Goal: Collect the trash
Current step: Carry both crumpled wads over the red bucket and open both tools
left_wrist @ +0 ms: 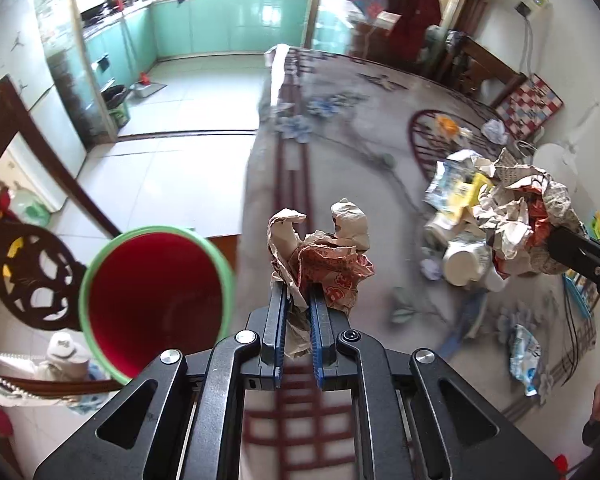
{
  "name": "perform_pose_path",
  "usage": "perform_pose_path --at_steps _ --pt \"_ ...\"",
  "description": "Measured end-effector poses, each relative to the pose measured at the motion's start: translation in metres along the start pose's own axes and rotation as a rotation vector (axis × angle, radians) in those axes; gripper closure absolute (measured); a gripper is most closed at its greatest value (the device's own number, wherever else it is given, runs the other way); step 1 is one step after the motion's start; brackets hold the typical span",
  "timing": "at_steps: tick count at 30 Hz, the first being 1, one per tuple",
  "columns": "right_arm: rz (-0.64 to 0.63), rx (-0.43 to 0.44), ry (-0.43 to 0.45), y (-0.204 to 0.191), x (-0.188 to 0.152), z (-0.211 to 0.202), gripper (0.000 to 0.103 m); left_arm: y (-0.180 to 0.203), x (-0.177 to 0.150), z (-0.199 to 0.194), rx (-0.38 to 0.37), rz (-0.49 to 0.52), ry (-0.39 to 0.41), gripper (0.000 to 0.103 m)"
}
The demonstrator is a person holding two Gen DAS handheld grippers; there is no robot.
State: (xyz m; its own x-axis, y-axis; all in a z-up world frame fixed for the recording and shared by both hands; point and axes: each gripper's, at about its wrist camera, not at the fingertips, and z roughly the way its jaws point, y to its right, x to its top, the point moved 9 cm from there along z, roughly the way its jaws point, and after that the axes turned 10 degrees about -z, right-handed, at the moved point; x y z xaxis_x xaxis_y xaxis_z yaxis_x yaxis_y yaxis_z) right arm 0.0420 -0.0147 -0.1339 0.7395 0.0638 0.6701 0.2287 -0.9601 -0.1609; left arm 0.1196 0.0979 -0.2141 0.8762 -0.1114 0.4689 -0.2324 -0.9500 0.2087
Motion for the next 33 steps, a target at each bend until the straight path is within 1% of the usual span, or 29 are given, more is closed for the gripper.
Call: perform_pose_path --at_steps 4,9,13,16,21,26,33 --pt "-0.022 0.085 -0.021 -0.037 0.017 0.038 0.095 -0.045 0.006 -0.001 0.050 -0.051 0.012 0.093" --pt "-0.072 0.154 -0.059 -0.081 0.028 0.080 0.095 -0.100 0.011 0.003 0.115 -0.128 0.013 0.092" --pt "-0.071 0.225 -0.123 -0.105 0.029 0.125 0.095 -0.138 0.012 0.010 0.153 -0.189 0.001 0.092" --pt "-0.092 0.248 -0.174 -0.123 0.025 0.154 0.095 -0.159 0.013 0.016 0.177 -0.216 -0.005 0.092" --pt "-0.126 0.282 -0.194 -0.143 0.026 0.177 0.095 -0.180 0.016 0.025 0.191 -0.236 -0.020 0.092" --pt "-0.144 0.292 -0.204 -0.147 0.026 0.184 0.094 -0.191 0.021 0.034 0.204 -0.243 -0.028 0.092" --pt "-0.146 0.308 -0.169 -0.149 0.038 0.189 0.092 -0.197 0.025 0.039 0.211 -0.278 -0.024 0.091"
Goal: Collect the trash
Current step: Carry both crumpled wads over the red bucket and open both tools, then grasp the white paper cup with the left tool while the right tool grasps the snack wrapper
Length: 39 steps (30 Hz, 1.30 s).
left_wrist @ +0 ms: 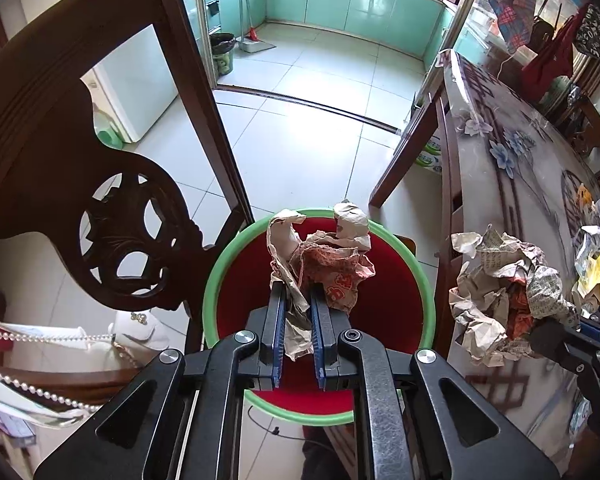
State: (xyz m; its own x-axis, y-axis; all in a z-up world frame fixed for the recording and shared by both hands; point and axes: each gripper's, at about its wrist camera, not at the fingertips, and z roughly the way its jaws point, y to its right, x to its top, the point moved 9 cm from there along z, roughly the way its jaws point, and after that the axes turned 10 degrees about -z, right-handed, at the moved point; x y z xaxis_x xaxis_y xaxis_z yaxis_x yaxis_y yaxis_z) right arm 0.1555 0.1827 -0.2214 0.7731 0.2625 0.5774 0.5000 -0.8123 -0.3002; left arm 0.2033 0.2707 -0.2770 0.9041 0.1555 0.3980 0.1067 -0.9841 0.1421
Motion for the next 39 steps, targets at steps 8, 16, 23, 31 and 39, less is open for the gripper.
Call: perform_pose_path --at_steps 8,16,23,31,39 --pt "-0.001 -0.010 0.046 -0.003 0.009 -0.003 0.063 -0.006 0.010 -0.016 0.014 -0.058 0.079 0.045" --pt "0.032 -0.042 0.085 0.007 -0.010 -0.049 0.063 0.003 0.000 -0.047 -0.030 -0.102 0.110 0.045" --pt "0.047 -0.109 0.127 0.030 -0.061 -0.129 0.061 0.033 -0.032 -0.081 -0.013 -0.064 0.163 0.045" --pt "0.053 -0.231 0.026 0.090 -0.169 -0.219 0.039 0.114 -0.084 -0.111 -0.079 -0.003 0.155 0.031" --pt "0.076 -0.285 -0.222 0.148 -0.308 -0.253 0.038 0.226 -0.124 -0.119 -0.215 0.157 0.153 0.022"
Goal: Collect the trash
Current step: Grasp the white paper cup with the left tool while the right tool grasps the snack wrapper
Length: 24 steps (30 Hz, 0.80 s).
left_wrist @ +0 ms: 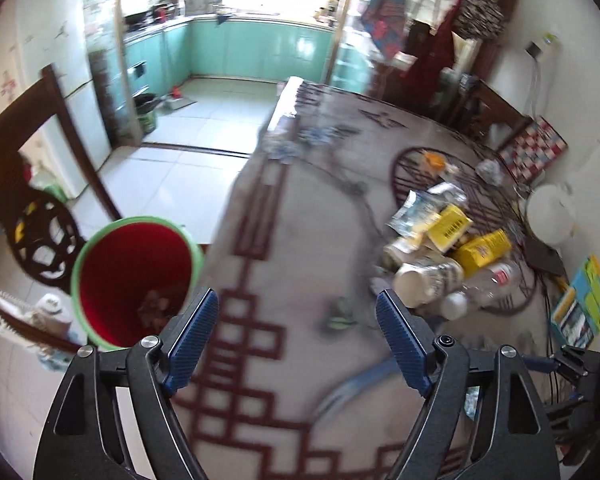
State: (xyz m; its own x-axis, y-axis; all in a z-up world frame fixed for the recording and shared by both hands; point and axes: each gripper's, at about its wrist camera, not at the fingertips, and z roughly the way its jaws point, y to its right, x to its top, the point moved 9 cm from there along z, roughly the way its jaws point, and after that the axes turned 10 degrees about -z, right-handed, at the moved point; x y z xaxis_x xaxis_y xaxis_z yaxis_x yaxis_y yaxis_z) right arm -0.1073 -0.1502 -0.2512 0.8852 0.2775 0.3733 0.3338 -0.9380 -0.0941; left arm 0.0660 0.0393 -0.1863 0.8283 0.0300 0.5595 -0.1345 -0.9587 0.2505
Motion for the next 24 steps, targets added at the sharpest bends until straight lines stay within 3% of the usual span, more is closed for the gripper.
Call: perform_pose_path --at_steps 4,10,11,13,14,17,21,24 --pt "-0.057 -0.029 0.003 -0.012 -0.033 0.002 0.038 0.034 -0.010 0.011 0.005 0.066 -0.020 0.022" --pt "-0.280 -0.246 -0.053 -0.040 -0.041 0.034 0.039 0.063 -0.015 0.024 0.001 0.114 -0.022 0.022" --pt "-0.296 -0.272 -0.064 -0.038 -0.042 0.038 0.044 0.068 -0.017 0.027 -0.002 0.129 -0.025 0.022" --pt "-0.267 -0.260 -0.038 -0.032 -0.040 0.039 0.067 0.077 -0.019 0.032 -0.015 0.167 -0.023 0.022" --pt "-0.245 -0.245 -0.033 -0.028 -0.037 0.041 0.088 0.083 -0.020 0.034 -0.028 0.189 -0.021 0.022" --pt "-0.166 -0.187 -0.018 -0.010 -0.030 0.041 0.096 0.106 -0.026 0.046 -0.076 0.273 -0.028 0.021" --pt "0.045 -0.049 0.075 0.026 -0.011 0.021 0.101 0.129 -0.034 0.076 -0.090 0.405 -0.065 0.020" --pt "0.131 -0.019 0.118 0.048 -0.005 0.006 0.101 0.135 -0.035 0.102 -0.100 0.372 -0.148 0.020"
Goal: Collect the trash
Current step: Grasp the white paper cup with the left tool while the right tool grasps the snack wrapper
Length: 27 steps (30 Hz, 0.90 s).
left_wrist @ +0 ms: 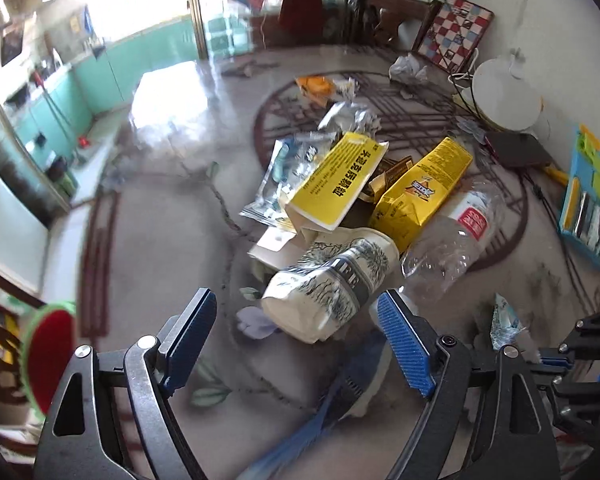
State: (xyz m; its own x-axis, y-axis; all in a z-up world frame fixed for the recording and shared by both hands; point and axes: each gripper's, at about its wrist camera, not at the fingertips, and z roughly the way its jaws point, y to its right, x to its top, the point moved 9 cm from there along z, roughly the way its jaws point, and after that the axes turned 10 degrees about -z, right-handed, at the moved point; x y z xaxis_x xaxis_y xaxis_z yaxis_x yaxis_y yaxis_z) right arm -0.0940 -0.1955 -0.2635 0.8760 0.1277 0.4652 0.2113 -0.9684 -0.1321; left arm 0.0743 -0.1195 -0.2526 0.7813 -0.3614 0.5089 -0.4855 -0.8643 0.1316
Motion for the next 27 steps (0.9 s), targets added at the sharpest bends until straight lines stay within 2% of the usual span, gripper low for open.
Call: perform_pose_path --at_steps 2,3,6,8,9,11,14,19,23,27 --pt "0.030 -0.003 0.010 0.010 0.003 -0.005 0.101 0.006 0.001 0.015 -0.110 -0.060 -0.065 0.020" --pt "0.053 -0.001 0.016 0.015 0.004 -0.008 0.101 0.008 0.002 0.022 -0.138 -0.069 -0.096 0.020" --pt "0.108 0.017 0.022 0.026 0.003 -0.013 0.101 0.010 -0.002 0.050 -0.130 -0.057 -0.212 0.020" --pt "0.126 0.018 0.023 0.030 0.005 -0.010 0.101 0.010 -0.004 0.060 -0.124 -0.063 -0.259 0.020" --pt "0.130 0.013 0.025 0.032 0.006 -0.011 0.101 0.011 -0.001 0.059 -0.119 -0.058 -0.235 0.021" --pt "0.140 0.011 0.028 0.034 0.003 -0.012 0.101 0.012 0.002 0.059 -0.130 -0.080 -0.243 0.030" --pt "0.150 0.017 0.034 0.036 0.003 -0.009 0.101 0.011 0.000 0.055 -0.159 -0.132 -0.263 0.037" --pt "0.138 0.024 0.053 0.029 0.011 -0.012 0.101 0.002 -0.001 0.029 -0.173 -0.160 -0.195 0.038" --pt "0.121 0.035 0.075 0.021 0.025 -0.016 0.101 -0.009 0.001 0.007 -0.144 -0.167 -0.121 0.038" --pt "0.088 0.042 0.109 0.008 0.044 -0.022 0.101 -0.025 0.001 -0.019 -0.113 -0.226 -0.059 0.038"
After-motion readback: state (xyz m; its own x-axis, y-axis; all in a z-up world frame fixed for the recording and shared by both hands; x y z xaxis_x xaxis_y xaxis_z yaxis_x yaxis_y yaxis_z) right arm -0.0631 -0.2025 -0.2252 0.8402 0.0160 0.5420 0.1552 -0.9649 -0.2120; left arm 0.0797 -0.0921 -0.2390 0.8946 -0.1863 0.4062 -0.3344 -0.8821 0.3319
